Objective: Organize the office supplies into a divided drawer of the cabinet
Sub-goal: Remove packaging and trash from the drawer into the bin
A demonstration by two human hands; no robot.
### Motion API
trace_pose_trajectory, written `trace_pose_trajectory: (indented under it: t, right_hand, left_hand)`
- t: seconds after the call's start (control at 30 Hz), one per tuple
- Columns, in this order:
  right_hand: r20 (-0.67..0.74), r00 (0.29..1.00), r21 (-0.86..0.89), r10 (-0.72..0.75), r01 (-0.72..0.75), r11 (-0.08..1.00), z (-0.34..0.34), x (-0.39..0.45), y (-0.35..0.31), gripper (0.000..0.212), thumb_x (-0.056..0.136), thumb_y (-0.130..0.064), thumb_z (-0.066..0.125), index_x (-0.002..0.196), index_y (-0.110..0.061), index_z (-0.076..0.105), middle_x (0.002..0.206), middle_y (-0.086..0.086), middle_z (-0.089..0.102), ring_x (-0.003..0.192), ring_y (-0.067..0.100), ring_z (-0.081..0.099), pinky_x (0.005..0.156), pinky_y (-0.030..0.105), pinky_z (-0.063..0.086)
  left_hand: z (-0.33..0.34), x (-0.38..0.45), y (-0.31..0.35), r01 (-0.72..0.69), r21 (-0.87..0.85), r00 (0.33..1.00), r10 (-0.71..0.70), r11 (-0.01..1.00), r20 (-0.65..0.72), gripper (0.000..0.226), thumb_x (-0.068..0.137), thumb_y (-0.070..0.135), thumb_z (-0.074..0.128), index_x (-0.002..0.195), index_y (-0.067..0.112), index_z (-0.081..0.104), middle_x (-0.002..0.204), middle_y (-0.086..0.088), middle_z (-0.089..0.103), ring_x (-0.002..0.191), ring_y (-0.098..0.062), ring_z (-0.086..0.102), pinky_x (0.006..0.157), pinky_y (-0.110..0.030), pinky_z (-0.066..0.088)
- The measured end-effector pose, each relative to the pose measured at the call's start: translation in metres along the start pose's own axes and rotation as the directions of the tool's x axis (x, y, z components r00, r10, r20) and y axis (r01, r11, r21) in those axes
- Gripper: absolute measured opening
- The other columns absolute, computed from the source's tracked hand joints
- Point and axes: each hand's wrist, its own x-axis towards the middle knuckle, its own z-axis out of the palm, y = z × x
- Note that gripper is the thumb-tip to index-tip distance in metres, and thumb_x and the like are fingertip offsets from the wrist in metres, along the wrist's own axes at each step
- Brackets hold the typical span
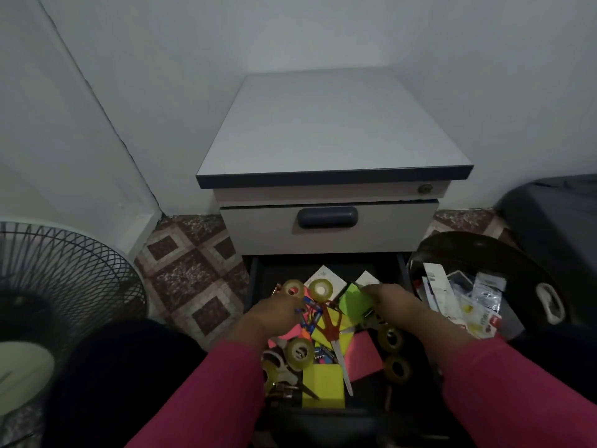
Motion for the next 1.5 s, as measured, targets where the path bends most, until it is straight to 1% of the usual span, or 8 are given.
trace_pose_trajectory:
  t: [0.17, 0.27, 0.53, 0.7, 0.8, 1.1, 1.3, 1.5]
  right_hand:
    - [-0.081, 0.990, 0.141, 0.114, -0.101, 0.985, 0.003, -0.010, -0.004, 0.034, 0.091, -0.008, 0.054, 0.125, -0.010, 0.058, 0.118, 0.013, 0.062, 0.102, 0.026, 0.063, 0.076, 0.027, 0.050]
    - [-0.081, 0.978, 0.063, 0.194, -0.189, 0.980, 0.007, -0.002, -0.001, 0.025, 0.092, -0.009, 0.048, 0.113, -0.002, 0.059, 0.115, 0.017, 0.064, 0.107, 0.031, 0.061, 0.084, 0.031, 0.048]
    - [-0.032, 0.974, -0.106, 0.224, -0.226, 0.968, 0.017, 0.026, -0.002, 0.032, 0.092, -0.009, 0.049, 0.122, -0.003, 0.056, 0.124, 0.014, 0.059, 0.115, 0.027, 0.056, 0.095, 0.030, 0.044]
    - [-0.149, 0.963, 0.002, 0.225, -0.227, 0.974, 0.016, 0.041, 0.002, 0.028, 0.093, -0.008, 0.048, 0.115, -0.004, 0.062, 0.117, 0.016, 0.062, 0.110, 0.030, 0.059, 0.090, 0.032, 0.046]
    - [-0.125, 0.958, 0.074, 0.257, -0.249, 0.966, 0.019, 0.043, 0.005, 0.042, 0.090, -0.003, 0.049, 0.131, -0.001, 0.045, 0.128, 0.023, 0.051, 0.120, 0.038, 0.050, 0.095, 0.037, 0.042]
    - [-0.100, 0.930, 0.066, 0.354, -0.348, 0.935, 0.028, 0.044, -0.007, 0.108, 0.078, -0.043, 0.073, 0.149, 0.003, 0.006, 0.145, 0.022, 0.032, 0.133, 0.036, 0.034, 0.107, 0.038, 0.032]
    - [-0.196, 0.915, 0.029, 0.351, -0.353, 0.935, 0.016, 0.042, -0.010, 0.050, 0.086, -0.019, 0.067, 0.126, -0.001, 0.044, 0.134, 0.018, 0.036, 0.109, 0.032, 0.056, 0.089, 0.036, 0.046]
    - [-0.256, 0.919, -0.152, 0.298, -0.343, 0.927, 0.005, 0.039, -0.018, 0.043, 0.084, -0.031, 0.065, 0.121, -0.011, 0.055, 0.124, 0.010, 0.050, 0.119, 0.031, 0.044, 0.085, 0.037, 0.047]
  left_hand:
    - [0.008, -0.011, 0.001, 0.000, 0.076, 0.986, -0.013, 0.997, 0.168, 0.045, 0.097, 0.023, 0.047, 0.141, 0.013, 0.045, 0.143, -0.010, 0.046, 0.126, -0.025, 0.047, 0.102, -0.033, 0.041]
    - [0.011, -0.006, 0.000, 0.011, 0.135, 0.977, -0.039, 0.991, 0.210, 0.047, 0.099, 0.024, 0.044, 0.144, 0.009, 0.041, 0.148, -0.011, 0.039, 0.133, -0.025, 0.040, 0.107, -0.033, 0.035]
    - [0.016, 0.020, 0.005, 0.063, 0.160, 0.960, -0.104, 0.985, 0.260, 0.047, 0.099, 0.029, 0.045, 0.138, 0.005, 0.046, 0.141, -0.014, 0.046, 0.127, -0.027, 0.046, 0.104, -0.035, 0.041]
    - [0.016, 0.031, 0.000, 0.084, 0.163, 0.950, -0.129, 0.983, 0.286, 0.045, 0.097, 0.032, 0.048, 0.132, 0.005, 0.052, 0.135, -0.013, 0.052, 0.117, -0.026, 0.052, 0.097, -0.033, 0.045]
    - [0.015, 0.034, -0.001, 0.084, 0.155, 0.952, -0.126, 0.984, 0.280, 0.037, 0.095, 0.030, 0.051, 0.122, 0.005, 0.057, 0.123, -0.013, 0.058, 0.098, -0.023, 0.056, 0.081, -0.031, 0.045]
    - [0.013, 0.030, 0.004, 0.049, 0.155, 0.955, -0.092, 0.987, 0.283, 0.043, 0.098, 0.029, 0.048, 0.132, 0.004, 0.053, 0.134, -0.014, 0.053, 0.119, -0.028, 0.052, 0.095, -0.034, 0.044]
    - [0.011, 0.028, 0.006, 0.046, 0.169, 0.957, -0.092, 0.985, 0.275, 0.046, 0.098, 0.030, 0.047, 0.135, 0.003, 0.050, 0.139, -0.015, 0.050, 0.124, -0.028, 0.049, 0.102, -0.035, 0.042]
    - [0.013, 0.027, 0.006, 0.042, 0.211, 0.951, -0.104, 0.977, 0.291, 0.044, 0.099, 0.029, 0.045, 0.133, 0.003, 0.051, 0.136, -0.015, 0.052, 0.122, -0.029, 0.051, 0.100, -0.037, 0.043]
